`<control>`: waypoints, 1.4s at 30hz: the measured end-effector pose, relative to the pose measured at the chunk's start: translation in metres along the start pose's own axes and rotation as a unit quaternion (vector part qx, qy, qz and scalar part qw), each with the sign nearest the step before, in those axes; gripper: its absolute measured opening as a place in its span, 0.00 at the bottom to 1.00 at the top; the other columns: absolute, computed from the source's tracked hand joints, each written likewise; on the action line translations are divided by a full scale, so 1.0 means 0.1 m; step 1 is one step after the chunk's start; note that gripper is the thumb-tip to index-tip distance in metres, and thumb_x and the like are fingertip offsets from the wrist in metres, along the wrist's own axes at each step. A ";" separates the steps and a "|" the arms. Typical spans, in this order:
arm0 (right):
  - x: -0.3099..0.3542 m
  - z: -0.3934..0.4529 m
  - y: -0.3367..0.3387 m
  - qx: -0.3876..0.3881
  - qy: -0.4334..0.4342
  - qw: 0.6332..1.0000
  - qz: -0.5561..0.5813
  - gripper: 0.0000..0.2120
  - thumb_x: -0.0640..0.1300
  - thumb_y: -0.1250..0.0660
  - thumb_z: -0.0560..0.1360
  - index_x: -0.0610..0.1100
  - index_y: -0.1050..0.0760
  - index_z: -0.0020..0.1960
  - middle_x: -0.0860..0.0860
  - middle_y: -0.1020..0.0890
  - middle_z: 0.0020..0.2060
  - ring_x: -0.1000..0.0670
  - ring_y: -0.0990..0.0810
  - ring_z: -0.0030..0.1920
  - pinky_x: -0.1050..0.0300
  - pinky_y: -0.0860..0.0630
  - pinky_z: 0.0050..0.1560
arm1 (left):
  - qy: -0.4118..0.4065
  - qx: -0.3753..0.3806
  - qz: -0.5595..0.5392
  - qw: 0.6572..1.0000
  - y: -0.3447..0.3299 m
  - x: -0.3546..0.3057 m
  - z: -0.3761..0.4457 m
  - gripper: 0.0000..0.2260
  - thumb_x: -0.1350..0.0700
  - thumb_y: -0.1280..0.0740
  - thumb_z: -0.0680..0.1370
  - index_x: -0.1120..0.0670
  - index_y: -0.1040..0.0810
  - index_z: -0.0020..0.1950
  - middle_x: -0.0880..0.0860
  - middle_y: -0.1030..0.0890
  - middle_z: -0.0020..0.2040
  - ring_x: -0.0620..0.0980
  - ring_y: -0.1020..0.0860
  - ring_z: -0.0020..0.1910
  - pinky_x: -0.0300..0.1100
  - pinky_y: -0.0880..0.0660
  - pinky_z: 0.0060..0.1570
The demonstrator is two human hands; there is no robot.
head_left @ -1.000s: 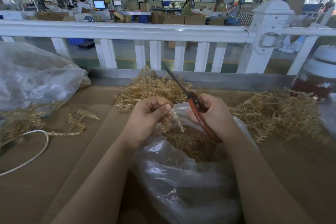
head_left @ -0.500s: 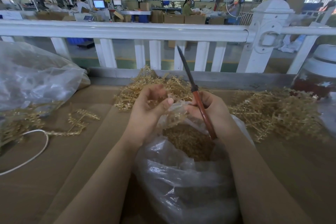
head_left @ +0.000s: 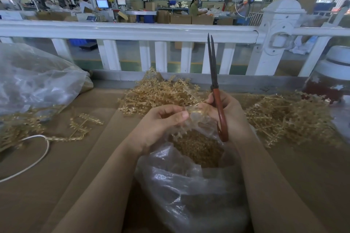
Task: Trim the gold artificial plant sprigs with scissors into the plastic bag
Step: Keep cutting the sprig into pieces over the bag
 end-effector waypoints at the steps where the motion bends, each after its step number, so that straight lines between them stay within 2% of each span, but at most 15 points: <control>1: 0.01 -0.02 -0.02 0.003 -0.007 1.000 0.012 0.14 0.41 0.20 0.65 0.42 0.24 0.43 0.37 0.18 0.42 0.36 0.18 0.47 0.27 0.24 0.59 | 0.000 0.007 0.000 1.000 -0.01 0.00 0.00 0.05 0.55 0.27 0.74 0.54 0.15 0.47 0.53 0.16 0.44 0.50 0.18 0.44 0.41 0.20 0.48; 6: 0.04 -0.03 -0.05 0.005 -0.010 1.000 0.014 0.17 0.46 0.21 0.60 0.43 0.25 0.42 0.41 0.17 0.40 0.36 0.18 0.47 0.27 0.25 0.60 | -0.007 -0.015 0.001 1.000 0.01 0.03 0.02 0.05 0.59 0.26 0.70 0.56 0.13 0.44 0.56 0.15 0.44 0.51 0.16 0.46 0.48 0.20 0.55; 9: 0.03 -0.02 -0.05 0.010 -0.007 1.000 0.015 0.14 0.44 0.22 0.63 0.43 0.25 0.43 0.45 0.15 0.38 0.39 0.16 0.48 0.31 0.24 0.62 | -0.022 -0.024 -0.006 0.999 0.02 0.01 0.02 0.03 0.60 0.26 0.70 0.57 0.14 0.42 0.54 0.15 0.40 0.48 0.17 0.42 0.43 0.18 0.48; 11: 0.01 -0.01 -0.03 0.004 -0.006 1.000 0.017 0.11 0.41 0.23 0.69 0.44 0.25 0.43 0.47 0.14 0.37 0.46 0.13 0.45 0.42 0.19 0.58 | -0.034 -0.045 -0.021 0.998 0.01 0.00 0.03 0.02 0.62 0.28 0.70 0.60 0.16 0.42 0.53 0.16 0.36 0.44 0.19 0.36 0.37 0.21 0.40; 13: 0.02 -0.03 -0.01 0.012 0.007 1.000 0.028 0.11 0.43 0.24 0.70 0.43 0.26 0.44 0.51 0.16 0.33 0.57 0.17 0.33 0.62 0.19 0.42 | -0.044 -0.073 -0.026 0.996 0.02 -0.02 0.03 0.04 0.63 0.29 0.71 0.64 0.19 0.42 0.54 0.18 0.34 0.45 0.22 0.33 0.35 0.23 0.38; 14: 0.03 -0.03 -0.01 0.014 0.010 0.999 0.035 0.12 0.46 0.25 0.69 0.44 0.26 0.45 0.52 0.18 0.30 0.59 0.22 0.28 0.67 0.24 0.34 | -0.045 -0.088 -0.031 0.995 0.02 -0.02 0.03 0.05 0.63 0.29 0.70 0.64 0.20 0.42 0.54 0.18 0.34 0.45 0.23 0.32 0.35 0.23 0.38; 17: 0.02 -0.04 0.03 0.002 0.003 0.999 0.046 0.11 0.49 0.25 0.68 0.46 0.24 0.43 0.40 0.25 0.33 0.54 0.33 0.24 0.64 0.32 0.28 | -0.030 -0.135 -0.052 0.989 0.07 -0.03 0.03 0.06 0.58 0.28 0.68 0.61 0.20 0.40 0.54 0.17 0.35 0.47 0.23 0.32 0.38 0.26 0.40; 19: 0.04 -0.05 0.02 0.013 0.002 1.000 0.028 0.11 0.50 0.24 0.68 0.46 0.24 0.43 0.37 0.23 0.37 0.54 0.31 0.25 0.64 0.32 0.30 | -0.020 -0.151 -0.055 0.987 0.10 -0.02 0.03 0.07 0.57 0.29 0.69 0.60 0.19 0.41 0.54 0.16 0.36 0.47 0.22 0.33 0.40 0.28 0.43; 21: 0.03 -0.03 -0.01 0.026 0.002 1.000 -0.001 0.14 0.52 0.23 0.65 0.47 0.25 0.41 0.44 0.17 0.37 0.59 0.26 0.26 0.69 0.29 0.30 | -0.015 -0.151 -0.056 0.987 0.09 -0.02 0.03 0.07 0.57 0.29 0.70 0.60 0.20 0.43 0.55 0.15 0.38 0.48 0.21 0.33 0.41 0.28 0.44; 23: 0.02 -0.03 -0.05 0.034 -0.006 0.999 -0.022 0.18 0.55 0.20 0.59 0.48 0.24 0.40 0.51 0.18 0.33 0.60 0.24 0.27 0.70 0.28 0.31 | -0.014 -0.147 -0.063 0.987 0.07 -0.01 0.03 0.07 0.57 0.30 0.71 0.60 0.22 0.43 0.55 0.15 0.39 0.48 0.20 0.34 0.42 0.26 0.45; 30: -0.04 0.00 -0.09 0.055 -0.018 0.998 -0.001 0.20 0.49 0.18 0.58 0.46 0.25 0.42 0.54 0.18 0.33 0.52 0.19 0.35 0.49 0.24 0.46 | -0.017 -0.124 -0.045 0.991 0.04 0.00 0.04 0.05 0.57 0.32 0.74 0.59 0.24 0.43 0.55 0.15 0.39 0.49 0.19 0.34 0.42 0.25 0.45; 32: -0.04 0.00 -0.09 0.059 -0.019 0.998 0.017 0.20 0.47 0.18 0.58 0.44 0.25 0.42 0.54 0.18 0.33 0.51 0.19 0.36 0.51 0.23 0.45 | -0.015 -0.120 -0.037 0.992 0.04 0.01 0.04 0.08 0.57 0.32 0.75 0.62 0.23 0.46 0.56 0.15 0.40 0.50 0.19 0.35 0.42 0.24 0.46; 35: -0.01 -0.02 -0.09 0.056 -0.015 0.998 0.028 0.19 0.46 0.19 0.59 0.45 0.26 0.42 0.54 0.19 0.32 0.56 0.20 0.32 0.62 0.23 0.36 | -0.015 -0.113 -0.032 0.993 0.04 0.02 0.05 0.12 0.56 0.32 0.75 0.65 0.24 0.49 0.57 0.15 0.39 0.50 0.19 0.34 0.41 0.23 0.45; 39: 0.02 -0.03 -0.06 0.030 -0.019 0.999 0.007 0.17 0.51 0.21 0.62 0.46 0.26 0.41 0.48 0.18 0.36 0.59 0.26 0.26 0.68 0.29 0.29 | -0.006 -0.079 -0.044 0.996 0.04 0.01 0.04 0.05 0.59 0.30 0.73 0.61 0.21 0.43 0.57 0.16 0.36 0.49 0.19 0.32 0.38 0.22 0.38; 42: 0.01 -0.02 -0.06 0.038 -0.021 0.999 0.022 0.13 0.44 0.22 0.68 0.45 0.27 0.42 0.47 0.17 0.35 0.58 0.25 0.26 0.68 0.28 0.29 | 0.000 -0.054 -0.044 0.998 0.01 0.01 0.04 0.03 0.57 0.27 0.72 0.57 0.17 0.40 0.56 0.16 0.36 0.48 0.19 0.33 0.37 0.21 0.38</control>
Point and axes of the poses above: each hand's wrist, its own z-axis towards the middle knuckle, its own y-axis out of the back of the hand, x = y × z, the point moved 4 cm from there along z, towards the middle knuckle
